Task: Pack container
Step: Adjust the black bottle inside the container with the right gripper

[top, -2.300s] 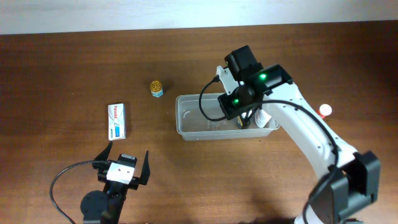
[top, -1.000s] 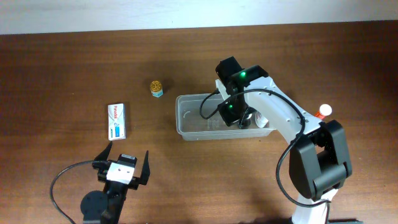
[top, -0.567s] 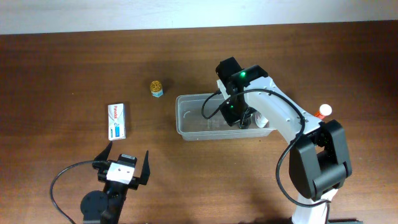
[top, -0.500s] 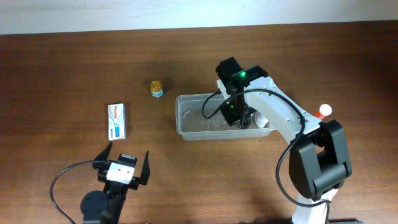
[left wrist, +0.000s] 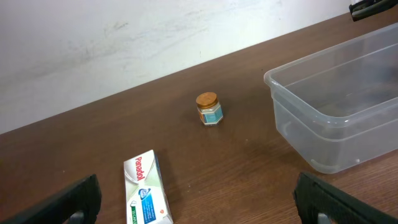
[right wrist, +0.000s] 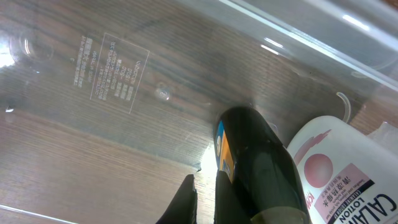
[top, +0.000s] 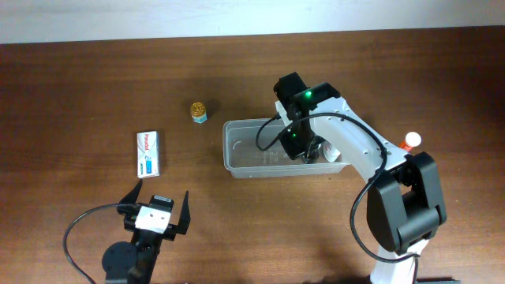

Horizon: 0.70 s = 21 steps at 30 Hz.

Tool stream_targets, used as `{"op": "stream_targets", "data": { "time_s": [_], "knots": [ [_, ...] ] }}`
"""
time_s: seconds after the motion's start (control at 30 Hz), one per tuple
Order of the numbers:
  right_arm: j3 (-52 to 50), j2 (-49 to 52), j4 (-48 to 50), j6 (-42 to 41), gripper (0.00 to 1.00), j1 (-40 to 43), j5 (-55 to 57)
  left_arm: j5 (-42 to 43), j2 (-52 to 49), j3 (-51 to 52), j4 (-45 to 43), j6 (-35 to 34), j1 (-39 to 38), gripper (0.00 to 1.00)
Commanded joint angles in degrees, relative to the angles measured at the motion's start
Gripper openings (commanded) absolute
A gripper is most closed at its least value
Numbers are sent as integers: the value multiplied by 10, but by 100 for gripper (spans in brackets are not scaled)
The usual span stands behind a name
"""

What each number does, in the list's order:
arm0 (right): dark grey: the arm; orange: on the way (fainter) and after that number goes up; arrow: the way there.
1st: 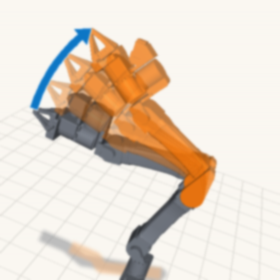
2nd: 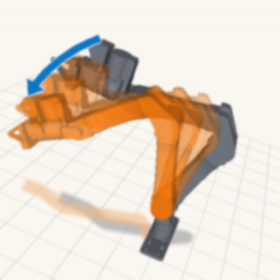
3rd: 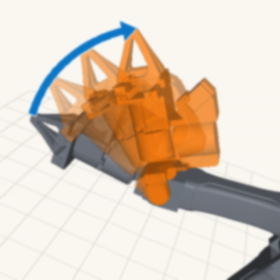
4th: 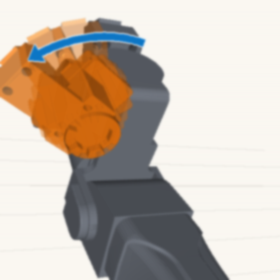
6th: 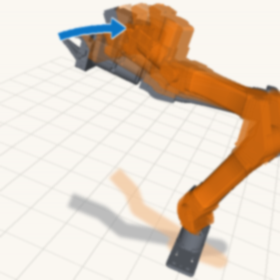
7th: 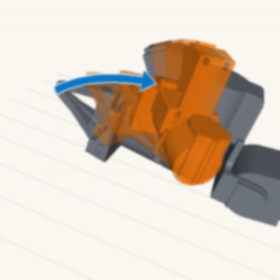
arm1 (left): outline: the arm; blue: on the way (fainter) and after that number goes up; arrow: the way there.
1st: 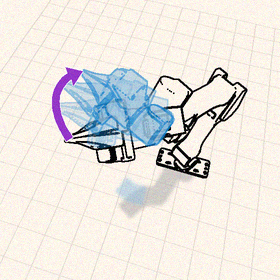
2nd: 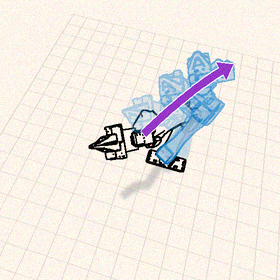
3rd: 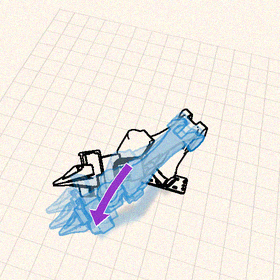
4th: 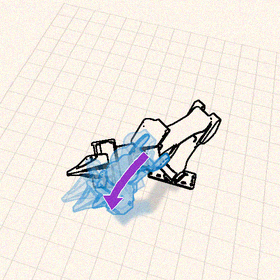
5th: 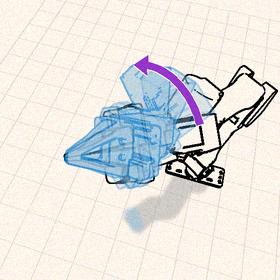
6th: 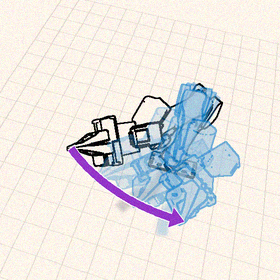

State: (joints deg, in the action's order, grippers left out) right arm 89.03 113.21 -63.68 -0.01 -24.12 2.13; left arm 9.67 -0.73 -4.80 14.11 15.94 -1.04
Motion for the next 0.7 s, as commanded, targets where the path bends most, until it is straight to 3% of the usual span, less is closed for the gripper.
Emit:
{"op": "stream_targets", "data": {
  "time_s": [0.0, 0.67],
  "knots": [
    [-9, 7, 1, -5, 4, -1, 3, 4, 4, 3, 0, 9, 3, 99],
    [-45, 7, 37, -13, 4, -1, 61, 4, 4, 3, 0, 9, 3, 100]
  ]
}}
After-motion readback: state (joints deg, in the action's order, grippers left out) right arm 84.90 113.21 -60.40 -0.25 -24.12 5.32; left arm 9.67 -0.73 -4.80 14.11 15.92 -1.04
